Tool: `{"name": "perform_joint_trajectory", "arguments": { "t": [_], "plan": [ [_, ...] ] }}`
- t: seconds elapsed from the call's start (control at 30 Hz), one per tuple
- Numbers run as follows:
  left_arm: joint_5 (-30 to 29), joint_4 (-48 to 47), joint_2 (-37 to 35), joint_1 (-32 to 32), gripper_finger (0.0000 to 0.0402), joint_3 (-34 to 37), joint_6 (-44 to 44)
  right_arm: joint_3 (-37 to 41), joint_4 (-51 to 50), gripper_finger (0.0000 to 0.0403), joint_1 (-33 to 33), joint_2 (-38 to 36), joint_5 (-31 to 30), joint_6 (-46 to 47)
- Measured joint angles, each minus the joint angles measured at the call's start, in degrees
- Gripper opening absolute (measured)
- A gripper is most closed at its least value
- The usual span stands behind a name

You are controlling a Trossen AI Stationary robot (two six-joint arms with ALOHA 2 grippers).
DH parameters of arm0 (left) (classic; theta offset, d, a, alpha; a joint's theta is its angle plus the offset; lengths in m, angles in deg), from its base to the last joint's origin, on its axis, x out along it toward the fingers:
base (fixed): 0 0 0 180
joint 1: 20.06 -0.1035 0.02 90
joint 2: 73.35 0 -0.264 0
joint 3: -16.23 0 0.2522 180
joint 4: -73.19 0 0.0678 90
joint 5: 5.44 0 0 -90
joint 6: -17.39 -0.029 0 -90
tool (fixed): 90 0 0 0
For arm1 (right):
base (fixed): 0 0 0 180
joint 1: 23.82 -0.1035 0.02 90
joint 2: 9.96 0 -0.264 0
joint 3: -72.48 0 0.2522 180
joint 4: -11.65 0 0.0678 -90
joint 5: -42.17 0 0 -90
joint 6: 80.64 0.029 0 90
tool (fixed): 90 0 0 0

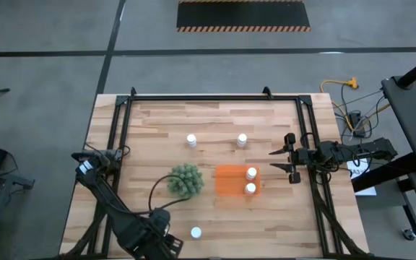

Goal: Pick and place pill bottles into a basket
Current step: Put the white pill bottle into the orange bin

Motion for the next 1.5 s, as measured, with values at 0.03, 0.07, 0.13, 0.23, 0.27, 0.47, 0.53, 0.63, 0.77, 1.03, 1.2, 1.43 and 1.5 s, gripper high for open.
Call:
{"name": "perform_joint_trajectory", "arguments": {
  "t": [0.03, 0.07, 0.13, 0.23, 0.27, 0.47, 0.53, 0.63, 0.77, 1.03, 1.2, 1.43, 1.5],
  "plan": [
    [0.0, 0.8, 0.0, 0.0, 0.0221, 0.5, -0.6, 0.0, 0.0, 0.0171, 0.0, 0.0, 0.0, 0.1],
    [0.0, 1.3, 0.0, 0.0, 0.0221, 1.0, -0.8, 0.0, 0.0, 0.0171, 0.0, 0.0, 0.0, 0.1],
    [0.0, 2.3, 0.0, 0.0, 0.0221, 2.0, -0.9, 0.0, 0.0, 0.0171, 0.0, 0.0, 0.0, 0.0],
    [0.3, 4.7, 0.0, 0.0, 0.0221, 3.8, -1.0, 0.0, 0.0, 0.0173, 0.0, 0.0, 0.0, 0.0],
    [0.4, 4.9, 0.0, 0.0, 0.0221, 4.1, -1.1, 0.0, 0.0, 0.0174, 0.0, 0.0, 0.0, 0.0],
    [0.6, 5.1, 0.0, 0.0, 0.0221, 5.8, -0.6, 0.0, 0.0, 0.0171, 0.0, 0.0, 0.0, 0.1],
    [0.6, 5.1, 0.0, -0.2, 0.0221, 6.2, -0.6, 0.0, 0.0, 0.0172, 0.0, 0.0, 0.0, 0.0],
    [0.7, 5.2, 0.0, -0.3, 0.0221, 7.4, -1.0, 0.0, 0.0, 0.0173, 0.0, 0.0, 0.0, 0.1],
    [1.3, 5.1, 0.0, -0.4, 0.0221, 9.6, -3.1, 0.0, 0.0, 0.0172, 0.0, 0.0, 0.0, 0.1],
    [3.5, 5.3, 0.0, -0.4, 0.0221, 12.7, -4.0, 0.0, 0.0, 0.0174, 0.0, 0.0, 0.0, 0.1],
    [3.5, 5.6, 0.0, -0.7, 0.0221, 13.3, -6.9, 0.0, 0.0, 0.0171, 0.0, 0.0, 0.0, 0.1],
    [3.0, 5.6, 0.0, -1.3, 0.0221, 14.0, -8.5, 0.0, 0.0, 0.0174, 0.0, 0.0, 0.0, 0.1],
    [2.9, 5.7, 0.0, -1.5, 0.0221, 14.5, -8.7, 0.0, 0.0, 0.0173, 0.0, 0.0, 0.0, 0.0]
  ]
}}
